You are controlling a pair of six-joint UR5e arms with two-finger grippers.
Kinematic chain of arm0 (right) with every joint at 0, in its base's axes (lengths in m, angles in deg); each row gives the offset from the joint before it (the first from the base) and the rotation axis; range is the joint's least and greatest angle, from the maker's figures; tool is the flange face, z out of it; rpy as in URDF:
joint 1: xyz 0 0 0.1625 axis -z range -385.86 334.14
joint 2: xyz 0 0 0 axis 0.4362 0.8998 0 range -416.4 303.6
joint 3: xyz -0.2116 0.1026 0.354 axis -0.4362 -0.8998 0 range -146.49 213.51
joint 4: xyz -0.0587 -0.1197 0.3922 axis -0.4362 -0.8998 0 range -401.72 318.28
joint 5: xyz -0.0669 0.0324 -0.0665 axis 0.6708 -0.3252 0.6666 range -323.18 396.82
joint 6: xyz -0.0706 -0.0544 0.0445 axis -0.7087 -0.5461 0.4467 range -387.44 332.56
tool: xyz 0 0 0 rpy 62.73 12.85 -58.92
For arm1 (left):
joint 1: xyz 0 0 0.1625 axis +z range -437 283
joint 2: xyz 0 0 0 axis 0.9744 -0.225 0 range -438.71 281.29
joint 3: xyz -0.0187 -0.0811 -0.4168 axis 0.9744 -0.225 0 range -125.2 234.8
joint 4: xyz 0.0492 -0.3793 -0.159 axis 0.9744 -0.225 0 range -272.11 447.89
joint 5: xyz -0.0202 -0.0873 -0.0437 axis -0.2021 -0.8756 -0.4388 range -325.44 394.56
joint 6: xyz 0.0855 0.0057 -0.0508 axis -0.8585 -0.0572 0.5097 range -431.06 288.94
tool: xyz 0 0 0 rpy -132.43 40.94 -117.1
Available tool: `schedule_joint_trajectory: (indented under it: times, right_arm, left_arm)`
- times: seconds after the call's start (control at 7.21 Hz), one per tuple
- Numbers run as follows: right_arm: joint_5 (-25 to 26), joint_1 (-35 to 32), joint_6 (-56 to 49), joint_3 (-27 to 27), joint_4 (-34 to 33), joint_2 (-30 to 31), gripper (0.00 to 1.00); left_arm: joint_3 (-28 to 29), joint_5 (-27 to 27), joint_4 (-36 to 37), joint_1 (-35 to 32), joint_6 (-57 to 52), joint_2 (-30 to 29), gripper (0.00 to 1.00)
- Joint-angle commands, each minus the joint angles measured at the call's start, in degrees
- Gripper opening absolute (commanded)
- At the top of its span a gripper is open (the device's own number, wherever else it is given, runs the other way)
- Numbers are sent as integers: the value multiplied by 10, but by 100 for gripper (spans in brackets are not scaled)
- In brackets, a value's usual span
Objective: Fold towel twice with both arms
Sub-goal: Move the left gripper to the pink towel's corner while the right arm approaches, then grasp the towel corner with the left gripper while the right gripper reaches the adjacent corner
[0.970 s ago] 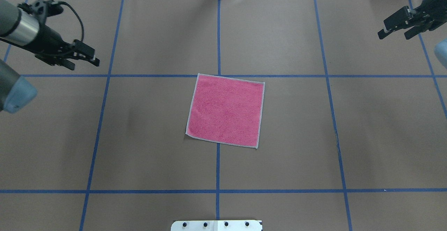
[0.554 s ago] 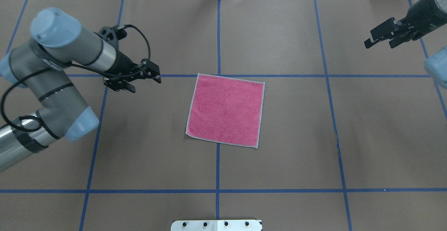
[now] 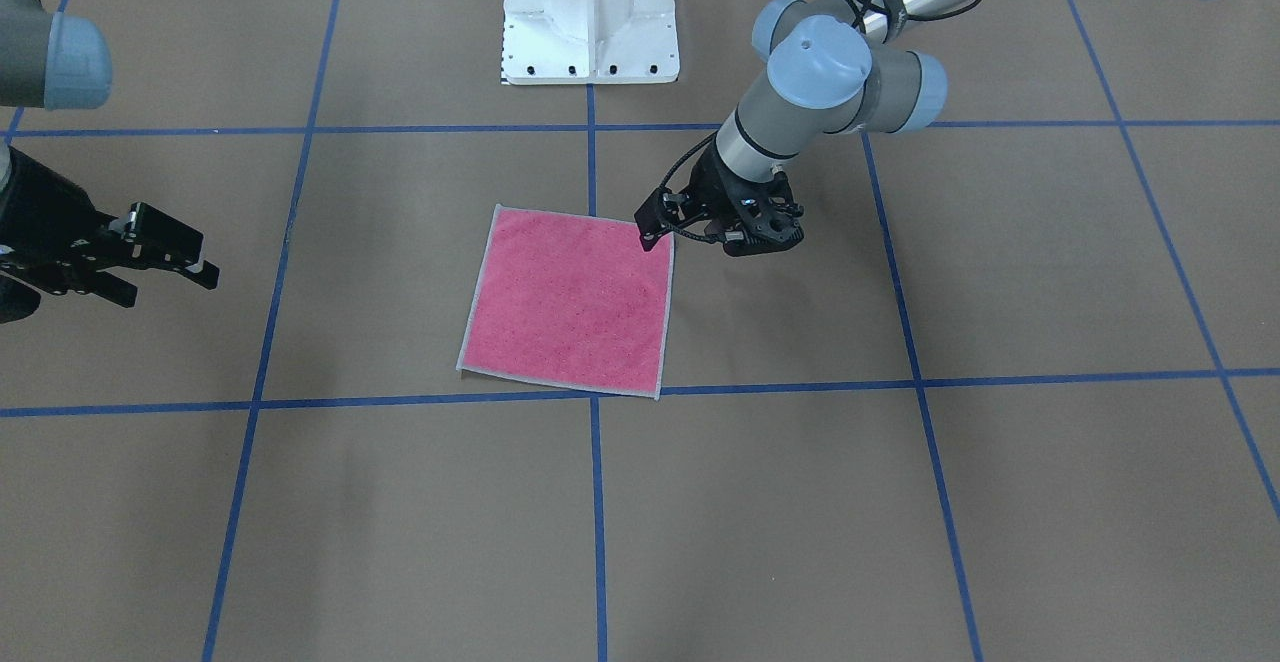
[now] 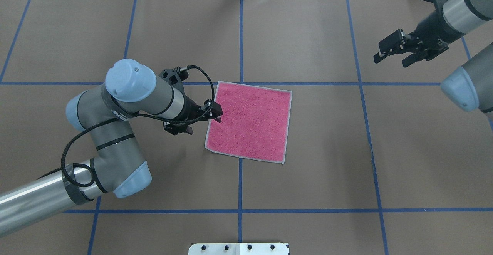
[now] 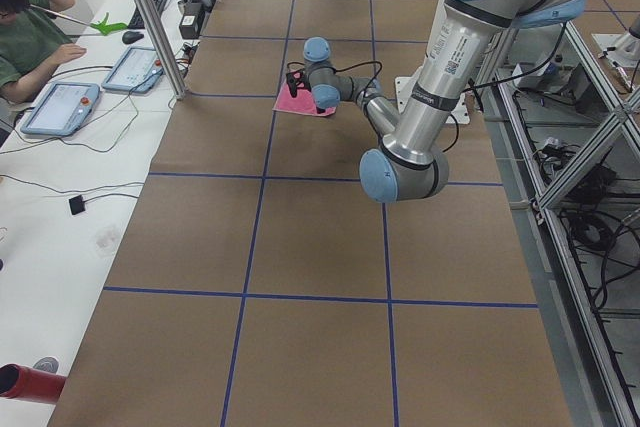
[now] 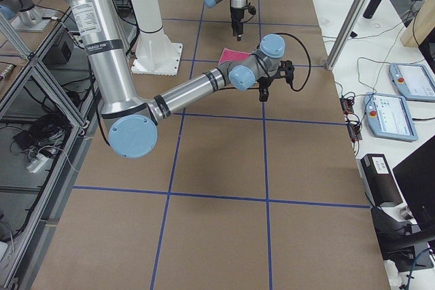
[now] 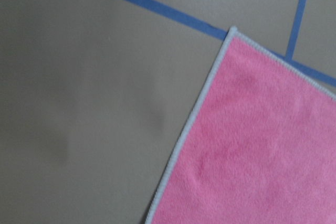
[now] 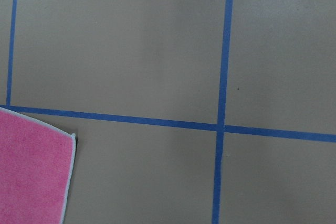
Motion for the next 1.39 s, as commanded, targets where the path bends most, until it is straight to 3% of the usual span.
schedule_joint_trajectory:
  times: [0.0, 0.69, 1.11, 1.25]
  right_arm:
    - [3, 19, 26, 2, 0, -20, 100]
    - [3, 25, 38, 1, 0, -29, 100]
    - [3, 26, 39, 1, 0, -29, 100]
    - [3, 25, 40, 1, 0, -29, 100]
  left_arm:
    - [16, 15, -1, 27, 6, -3, 99]
    - [33, 29, -2, 41, 6, -18, 99]
    - [37, 29, -2, 42, 5, -20, 70]
    - [37, 29, -2, 42, 4, -20, 69]
